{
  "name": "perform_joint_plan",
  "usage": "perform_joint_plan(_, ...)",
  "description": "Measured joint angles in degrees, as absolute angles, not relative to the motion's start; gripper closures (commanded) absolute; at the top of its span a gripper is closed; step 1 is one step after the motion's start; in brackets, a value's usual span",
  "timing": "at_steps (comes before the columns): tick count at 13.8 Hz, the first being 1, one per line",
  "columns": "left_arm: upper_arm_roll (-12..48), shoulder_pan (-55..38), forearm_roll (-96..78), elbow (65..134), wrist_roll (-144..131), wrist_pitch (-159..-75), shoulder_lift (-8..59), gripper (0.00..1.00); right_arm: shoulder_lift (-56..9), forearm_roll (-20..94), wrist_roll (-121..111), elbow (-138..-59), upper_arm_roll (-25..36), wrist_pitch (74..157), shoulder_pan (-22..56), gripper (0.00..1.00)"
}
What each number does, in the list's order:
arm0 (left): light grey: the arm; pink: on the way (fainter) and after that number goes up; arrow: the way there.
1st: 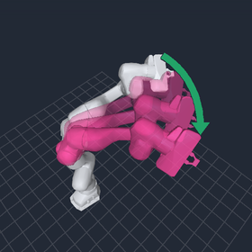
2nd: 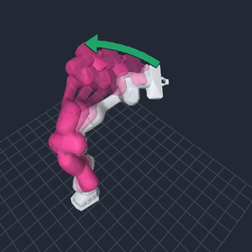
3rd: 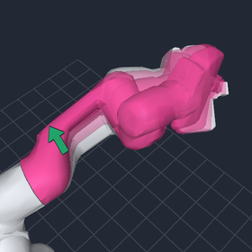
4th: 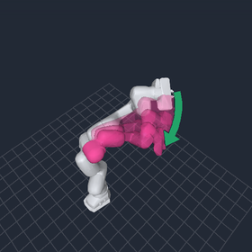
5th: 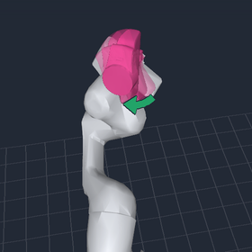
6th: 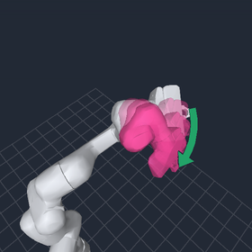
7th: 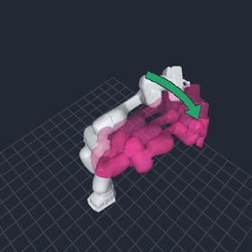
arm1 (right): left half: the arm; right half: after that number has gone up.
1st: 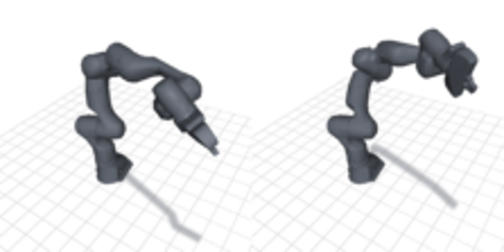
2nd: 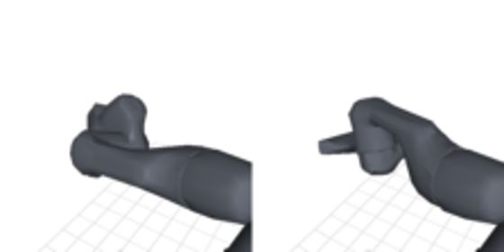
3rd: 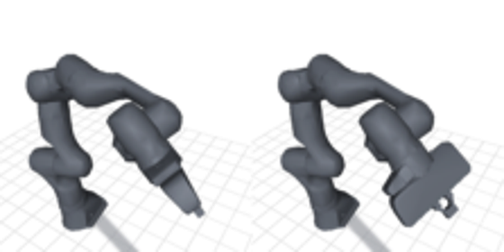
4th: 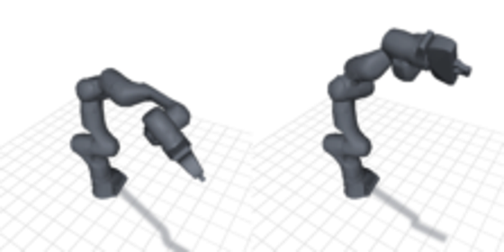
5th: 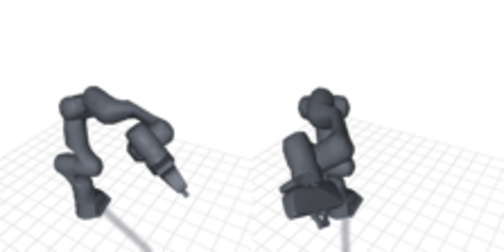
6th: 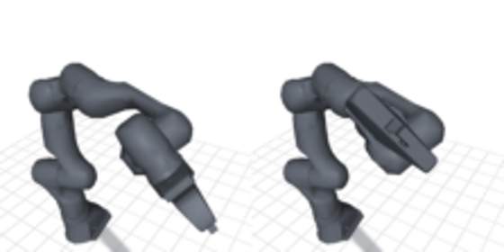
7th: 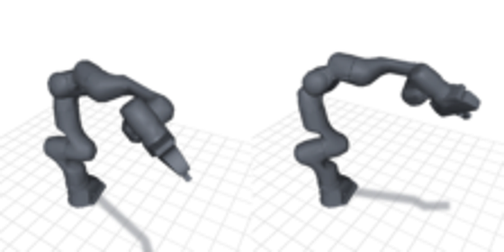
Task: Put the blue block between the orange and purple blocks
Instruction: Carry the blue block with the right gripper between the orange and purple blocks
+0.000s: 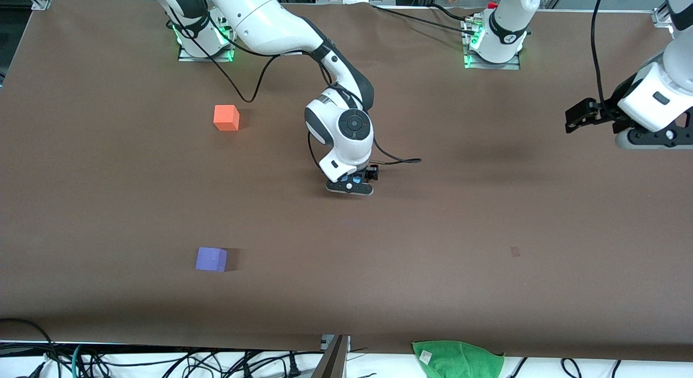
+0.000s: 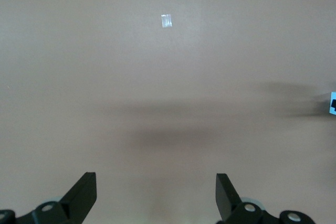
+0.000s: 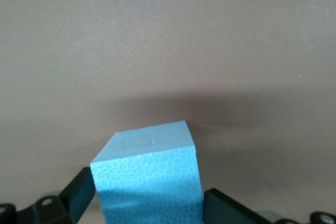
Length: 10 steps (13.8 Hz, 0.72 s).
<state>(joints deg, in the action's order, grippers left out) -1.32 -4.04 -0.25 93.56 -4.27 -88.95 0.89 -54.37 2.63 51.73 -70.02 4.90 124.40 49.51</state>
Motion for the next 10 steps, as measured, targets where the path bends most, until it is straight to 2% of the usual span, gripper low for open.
perform_joint_plan(1, -1.8, -4.2, -0.7, 94.2, -4.2, -89.8, 0.4, 0.00, -54.5, 2.6, 51.7, -70.1, 4.9, 124.4, 49.5, 0.45)
perform_joint_plan(3, -1.5, -4.2, -0.8, 95.0, -4.2, -90.9, -0.3, 0.00, -54.9, 2.4, 51.3, -70.1, 5.1, 124.4, 49.5, 0.88)
perform_joint_plan(4, -0.8, -3.7, -0.8, 95.1, -4.2, -91.1, -0.4, 0.00, -55.0, 2.4, 50.6, -70.1, 5.3, 124.4, 49.5, 1.00)
perform_joint_plan(7, 1.8, -2.0, -0.8, 95.1, -4.2, -91.1, -0.5, 0.00, -54.8, 2.4, 49.1, -69.9, 5.9, 124.2, 49.0, 1.00)
perform_joint_plan(10, 2.0, -1.7, -0.8, 95.2, -4.3, -91.1, -0.5, 0.00, -52.5, 2.4, 42.4, -69.8, 6.6, 117.2, 44.6, 1.00)
